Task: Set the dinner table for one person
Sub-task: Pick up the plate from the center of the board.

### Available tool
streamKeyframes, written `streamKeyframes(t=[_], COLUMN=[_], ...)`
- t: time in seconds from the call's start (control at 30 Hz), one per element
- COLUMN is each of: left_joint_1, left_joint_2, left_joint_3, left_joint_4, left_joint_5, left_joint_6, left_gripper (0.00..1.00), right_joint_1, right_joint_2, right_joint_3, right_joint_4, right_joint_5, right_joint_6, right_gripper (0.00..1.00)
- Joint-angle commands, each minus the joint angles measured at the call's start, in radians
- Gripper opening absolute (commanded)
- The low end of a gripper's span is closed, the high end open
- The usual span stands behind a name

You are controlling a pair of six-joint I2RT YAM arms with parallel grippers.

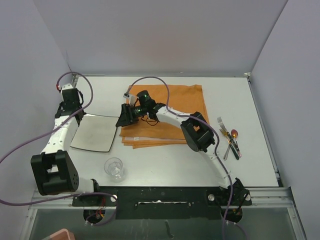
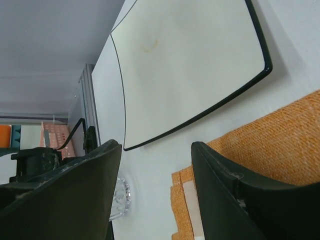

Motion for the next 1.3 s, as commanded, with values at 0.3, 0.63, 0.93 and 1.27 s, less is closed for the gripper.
streamKeyframes(t=[0.3,0.63,0.93,1.27], left_joint_1=[-0.030,-0.030,-0.041,-0.055], left_joint_2=[-0.094,-0.106,-0.146,-0.198], left_joint_3=[-0.014,0.013,0.020,0.014], left_joint_4=[-0.007,-0.028,-0.042,-0.058], left_joint_5=[-0.013,-0.004,0.000,-0.009], left_joint_6=[-0.011,-0.025,-0.023,-0.008], left_gripper=[0.00,0.00,0.00,0.00], right_joint_1=[0.021,0.051,0.056,0.110], right_joint_2=[0.127,0.225,0.271,0.326], right_joint_3=[0.146,0.252,0.209,0.222], right_joint_4=[0.018,0.063,0.164,0.203], right_joint_5=[0.024,0.042,0.099,0.165], right_joint_6=[0.019,0.079,0.135,0.157], right_gripper=[0.59,0.59,0.54,0.38])
